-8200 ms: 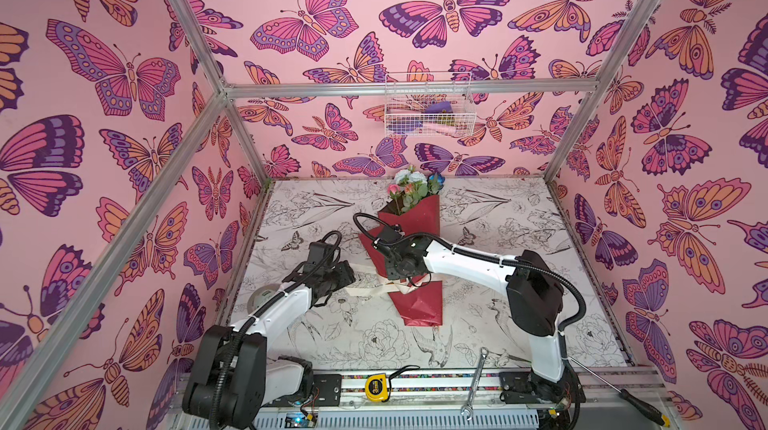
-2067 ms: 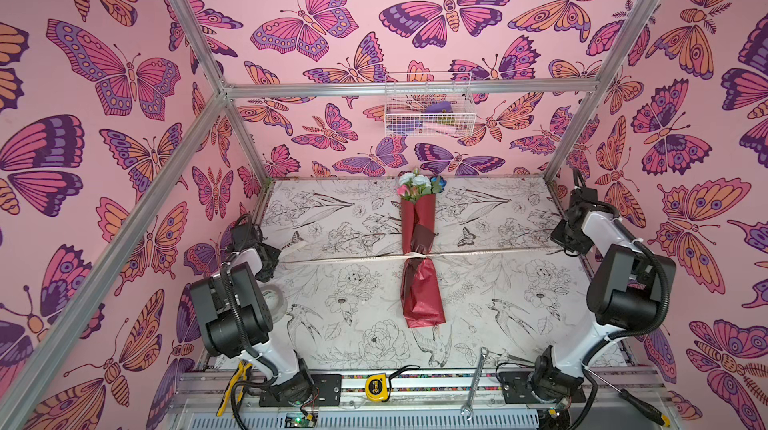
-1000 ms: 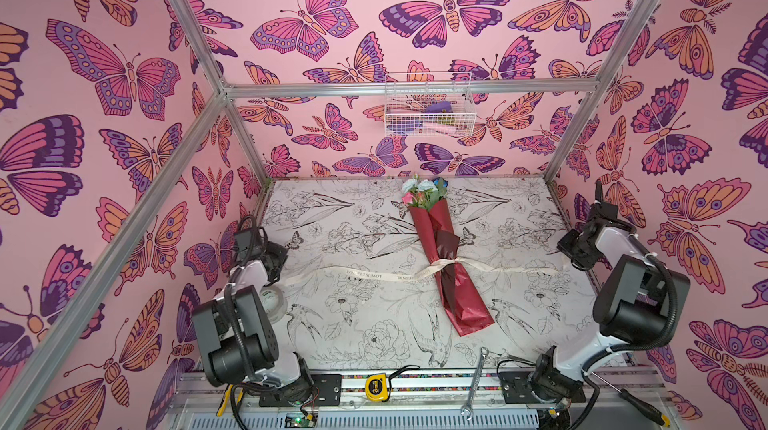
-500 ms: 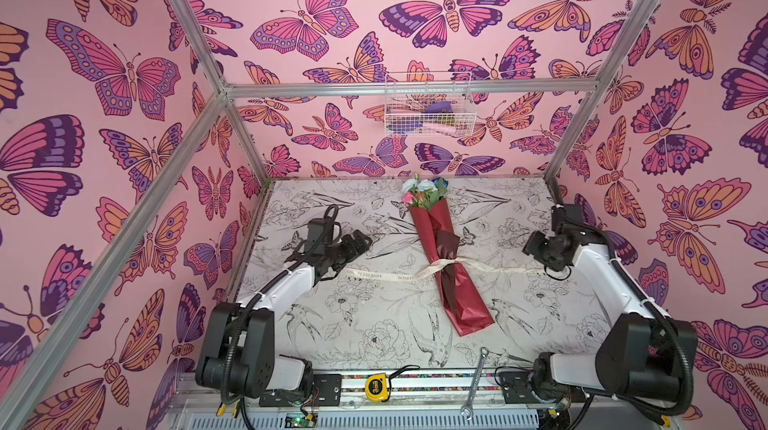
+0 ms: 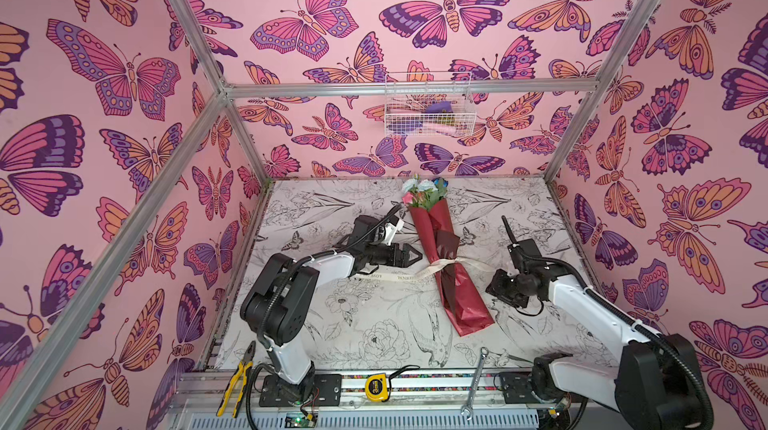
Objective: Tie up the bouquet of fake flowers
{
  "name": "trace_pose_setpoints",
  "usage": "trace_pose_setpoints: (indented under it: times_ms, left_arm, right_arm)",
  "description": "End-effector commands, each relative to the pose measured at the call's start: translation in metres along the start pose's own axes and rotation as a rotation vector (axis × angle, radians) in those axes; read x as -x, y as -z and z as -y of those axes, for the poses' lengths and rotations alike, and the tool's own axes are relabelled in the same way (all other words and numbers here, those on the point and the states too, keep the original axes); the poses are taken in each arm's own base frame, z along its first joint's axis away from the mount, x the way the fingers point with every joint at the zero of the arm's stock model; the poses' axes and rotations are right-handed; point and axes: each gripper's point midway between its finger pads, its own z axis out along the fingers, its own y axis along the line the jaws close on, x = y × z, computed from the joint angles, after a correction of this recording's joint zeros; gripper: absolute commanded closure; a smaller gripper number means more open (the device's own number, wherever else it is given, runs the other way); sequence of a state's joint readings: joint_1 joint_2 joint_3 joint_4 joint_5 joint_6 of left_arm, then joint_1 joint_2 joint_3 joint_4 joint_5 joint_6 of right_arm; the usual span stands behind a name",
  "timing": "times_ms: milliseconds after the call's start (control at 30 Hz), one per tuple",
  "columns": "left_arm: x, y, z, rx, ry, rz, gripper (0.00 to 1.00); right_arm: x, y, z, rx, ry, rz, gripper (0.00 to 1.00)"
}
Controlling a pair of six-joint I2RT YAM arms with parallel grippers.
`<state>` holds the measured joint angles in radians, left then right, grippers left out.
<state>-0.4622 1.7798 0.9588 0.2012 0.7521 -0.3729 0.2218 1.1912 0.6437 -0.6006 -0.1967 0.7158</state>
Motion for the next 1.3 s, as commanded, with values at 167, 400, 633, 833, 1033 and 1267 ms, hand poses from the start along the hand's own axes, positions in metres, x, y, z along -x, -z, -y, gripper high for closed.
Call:
trace_pose_setpoints:
  times_ms: [167,400,633,833,1033,1267]
  left_arm:
    - [-0.028,-0.013,-0.004,0.024,-0.264,-0.219,0.05]
    - [-0.041,-0.007,-0.023,0.099,-0.491,-0.313,0.08]
    - [-0.039,-0.01,-0.033,0.112,-0.656,-0.333,0.12]
    - [-0.039,-0.012,-0.037,0.131,-0.638,-0.348,0.27]
    - [-0.053,-0.021,-0.045,0.162,-0.563,-0.405,0.31]
    - [-0.072,-0.036,-0.052,0.203,-0.552,-0.467,0.32]
  right_arm:
    - [-0.019,-0.017,-0.017,0.064,-0.03,-0.02,0.69]
    - [-0.039,-0.033,-0.05,0.081,0.049,-0.063,0.7]
    - [-0.026,-0.015,-0.057,0.018,0.136,-0.015,0.69]
    - [0.007,0.021,-0.051,-0.1,0.192,0.13,0.66]
    - [0.043,0.04,-0.051,-0.133,0.2,0.241,0.66]
    - [0.072,0.046,-0.05,-0.076,0.127,0.291,0.63]
